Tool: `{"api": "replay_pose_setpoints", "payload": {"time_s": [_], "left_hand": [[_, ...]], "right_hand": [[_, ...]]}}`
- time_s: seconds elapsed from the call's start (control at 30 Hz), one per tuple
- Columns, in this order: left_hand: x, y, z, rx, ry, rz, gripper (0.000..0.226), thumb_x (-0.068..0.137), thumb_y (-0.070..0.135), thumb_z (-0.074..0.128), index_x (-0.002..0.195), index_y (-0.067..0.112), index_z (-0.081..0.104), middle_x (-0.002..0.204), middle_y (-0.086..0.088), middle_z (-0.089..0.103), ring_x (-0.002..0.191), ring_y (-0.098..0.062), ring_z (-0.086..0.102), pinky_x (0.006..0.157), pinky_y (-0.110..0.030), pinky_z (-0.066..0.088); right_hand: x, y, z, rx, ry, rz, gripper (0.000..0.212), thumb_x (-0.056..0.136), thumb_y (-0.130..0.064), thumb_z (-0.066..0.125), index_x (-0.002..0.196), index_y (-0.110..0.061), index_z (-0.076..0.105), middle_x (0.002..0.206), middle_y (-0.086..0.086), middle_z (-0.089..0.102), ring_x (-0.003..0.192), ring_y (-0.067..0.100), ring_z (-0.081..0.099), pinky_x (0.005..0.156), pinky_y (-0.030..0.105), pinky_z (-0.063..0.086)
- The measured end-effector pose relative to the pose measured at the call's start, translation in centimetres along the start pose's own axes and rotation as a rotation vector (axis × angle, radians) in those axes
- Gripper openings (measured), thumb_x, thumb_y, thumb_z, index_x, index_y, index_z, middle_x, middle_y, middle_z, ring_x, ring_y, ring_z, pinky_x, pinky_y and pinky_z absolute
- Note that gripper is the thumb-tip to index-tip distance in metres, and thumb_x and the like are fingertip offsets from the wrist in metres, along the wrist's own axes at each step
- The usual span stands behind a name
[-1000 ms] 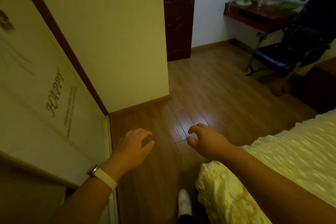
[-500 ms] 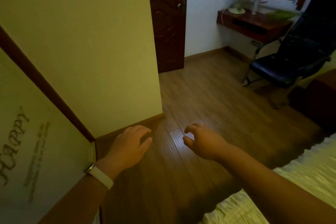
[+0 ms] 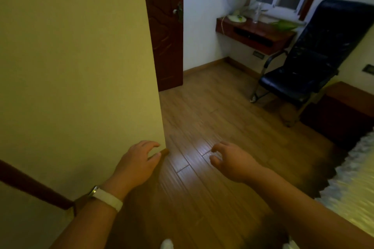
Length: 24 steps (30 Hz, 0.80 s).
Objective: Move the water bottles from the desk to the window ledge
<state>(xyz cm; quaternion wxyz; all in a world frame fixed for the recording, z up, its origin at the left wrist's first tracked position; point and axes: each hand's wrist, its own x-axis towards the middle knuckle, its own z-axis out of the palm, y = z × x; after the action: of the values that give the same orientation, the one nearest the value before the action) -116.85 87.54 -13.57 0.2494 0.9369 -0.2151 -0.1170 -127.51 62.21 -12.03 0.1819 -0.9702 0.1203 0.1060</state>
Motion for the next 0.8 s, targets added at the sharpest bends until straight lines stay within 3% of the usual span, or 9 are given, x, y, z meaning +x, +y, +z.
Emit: {"api": "replay_pose_setpoints", "payload": {"time_s": [0.37, 0.8], "left_hand": [[18.9, 1.1, -4.1, 0.080, -0.077, 0.220, 0.040, 0.095, 0.040, 0.052, 0.133, 0.026, 0.056, 0.138, 0.007, 0.054, 0.126, -0.017, 0.048, 0.103, -0.036, 0.043], [41.4, 14.3, 2.3, 0.132, -0.210, 0.288, 0.045, 0.098, 0.038, 0.052, 0.141, 0.027, 0.046, 0.146, 0.009, 0.043, 0.135, -0.014, 0.037, 0.106, -0.031, 0.034]], "right_hand": [[12.6, 0.3, -5.7, 0.017, 0.090, 0.158, 0.041, 0.097, -0.047, 0.048, 0.132, -0.026, 0.051, 0.133, -0.002, 0.052, 0.112, 0.015, 0.055, 0.088, 0.029, 0.050], [30.1, 16.5, -13.1, 0.121, 0.146, 0.259, 0.038, 0.096, -0.048, 0.048, 0.127, -0.028, 0.055, 0.122, -0.005, 0.055, 0.101, 0.011, 0.055, 0.084, 0.030, 0.053]]}}
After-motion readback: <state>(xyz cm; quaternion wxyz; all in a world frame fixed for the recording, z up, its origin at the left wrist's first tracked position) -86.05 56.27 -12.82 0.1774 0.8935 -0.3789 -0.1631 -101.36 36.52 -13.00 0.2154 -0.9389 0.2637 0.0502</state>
